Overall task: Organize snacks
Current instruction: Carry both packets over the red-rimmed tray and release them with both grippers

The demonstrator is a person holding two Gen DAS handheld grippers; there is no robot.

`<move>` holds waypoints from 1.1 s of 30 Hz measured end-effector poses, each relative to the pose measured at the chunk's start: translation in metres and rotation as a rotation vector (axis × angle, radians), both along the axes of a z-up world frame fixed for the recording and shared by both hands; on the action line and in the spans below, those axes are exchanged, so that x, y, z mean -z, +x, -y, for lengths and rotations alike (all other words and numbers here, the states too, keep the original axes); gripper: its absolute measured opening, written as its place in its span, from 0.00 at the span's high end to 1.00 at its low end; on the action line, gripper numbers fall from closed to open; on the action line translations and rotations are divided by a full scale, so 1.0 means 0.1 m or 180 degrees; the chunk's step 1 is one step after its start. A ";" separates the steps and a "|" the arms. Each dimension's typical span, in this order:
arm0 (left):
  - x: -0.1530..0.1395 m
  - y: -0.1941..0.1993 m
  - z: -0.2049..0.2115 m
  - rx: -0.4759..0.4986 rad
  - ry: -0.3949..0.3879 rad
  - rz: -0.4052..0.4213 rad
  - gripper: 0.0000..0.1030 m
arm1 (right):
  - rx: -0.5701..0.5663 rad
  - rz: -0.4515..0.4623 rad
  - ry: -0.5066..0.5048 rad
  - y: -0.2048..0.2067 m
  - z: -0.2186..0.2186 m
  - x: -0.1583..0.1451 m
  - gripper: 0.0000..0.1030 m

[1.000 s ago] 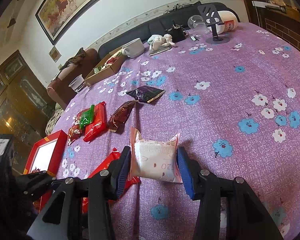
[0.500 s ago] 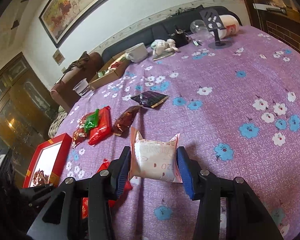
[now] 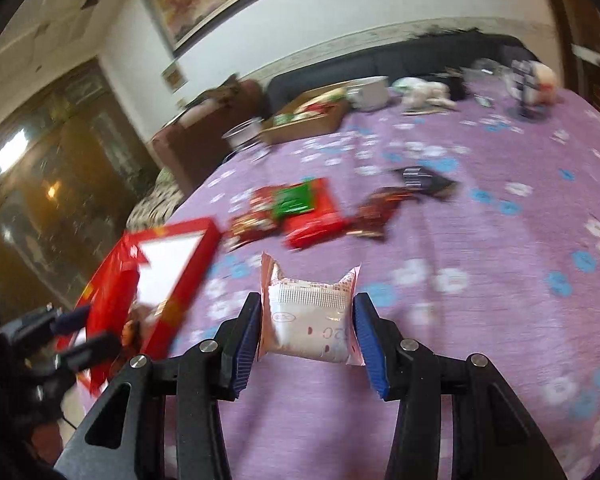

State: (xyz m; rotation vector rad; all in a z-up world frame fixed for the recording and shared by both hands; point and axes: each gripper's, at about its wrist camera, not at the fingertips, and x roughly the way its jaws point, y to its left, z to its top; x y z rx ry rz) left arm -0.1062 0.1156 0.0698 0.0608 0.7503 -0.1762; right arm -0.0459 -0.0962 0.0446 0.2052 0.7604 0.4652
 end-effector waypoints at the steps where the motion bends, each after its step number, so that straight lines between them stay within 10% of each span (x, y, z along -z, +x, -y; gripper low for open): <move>1: 0.01 -0.01 -0.12 -0.0084 -0.0007 0.0008 0.54 | -0.0085 0.0021 -0.0042 -0.03 -0.15 -0.02 0.54; 15: 0.25 -0.20 -1.12 -0.0815 -0.0017 -0.0028 0.53 | -0.0853 0.0175 -0.0309 -0.25 -1.79 -0.08 0.54; 33: 0.22 -0.30 -1.35 -0.1080 0.0045 0.0043 0.50 | -0.1135 0.0220 -0.0194 -0.15 -2.36 -0.16 0.33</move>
